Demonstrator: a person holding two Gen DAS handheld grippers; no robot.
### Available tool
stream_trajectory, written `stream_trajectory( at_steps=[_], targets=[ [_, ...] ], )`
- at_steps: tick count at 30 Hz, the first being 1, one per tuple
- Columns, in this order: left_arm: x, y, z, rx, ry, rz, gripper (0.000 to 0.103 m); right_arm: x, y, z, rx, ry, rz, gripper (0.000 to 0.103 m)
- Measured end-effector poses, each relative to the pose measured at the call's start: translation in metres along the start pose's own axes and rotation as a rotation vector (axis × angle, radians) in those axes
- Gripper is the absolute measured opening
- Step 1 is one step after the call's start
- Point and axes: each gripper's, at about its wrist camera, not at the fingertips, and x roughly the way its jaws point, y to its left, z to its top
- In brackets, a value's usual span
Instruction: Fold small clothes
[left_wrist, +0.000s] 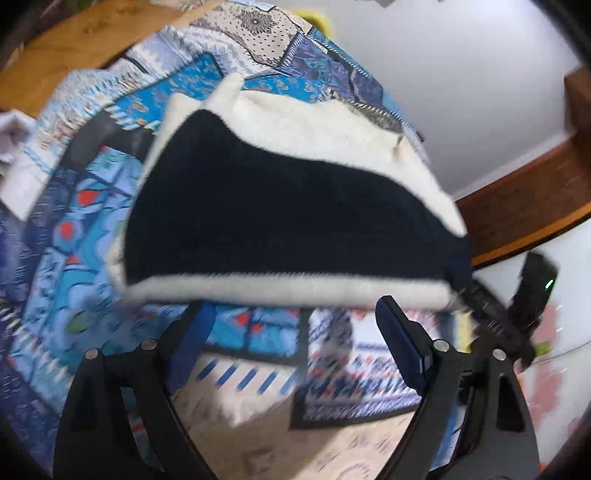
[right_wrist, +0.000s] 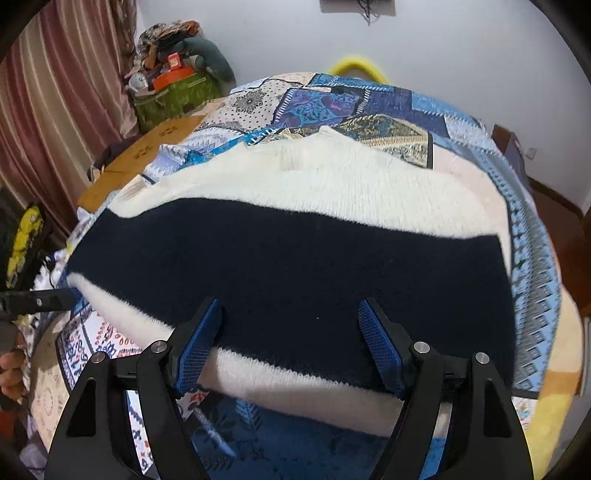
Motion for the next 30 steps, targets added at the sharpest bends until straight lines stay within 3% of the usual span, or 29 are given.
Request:
stream_trajectory(
  at_steps=[5,9,12,14,17,21,26,30],
  targets=[
    [0.019,0.01,0.025,-0.114,-0.004,-0.081,0.088,0.001,-0.004,-0.002,0.023,0.004,0.036,0.075],
    [0.037,0.018,0.051,-0.168,-0.013,-0.061,0.086,0.002,-0.002,-0.002,0.014,0.006,0.036,0.076],
    [0.043,0.025,0.064,-0.216,-0.033,-0.011,0.072,0.0,-0.001,-0.003,0.014,0.007,0.037,0.076],
    [0.044,0.028,0.069,-0.215,-0.055,0.052,0.048,-0.001,-0.001,-0.002,0.011,0.01,0.039,0.076],
    [0.033,0.031,0.071,-0.207,-0.095,0.06,0.03,-0.005,-0.002,-0.001,0.006,0.02,0.044,0.072],
    [0.004,0.026,0.073,-0.162,-0.176,0.143,0.026,-0.018,-0.007,0.002,0.012,0.008,0.031,0.071],
    [-0.043,0.018,0.079,-0.114,-0.296,0.252,0.025,-0.037,-0.015,0.001,0.006,-0.04,-0.022,0.057],
    [-0.053,-0.006,0.078,-0.037,-0.296,0.291,0.025,-0.033,-0.014,-0.002,0.037,-0.034,0.015,0.049]
  ],
)
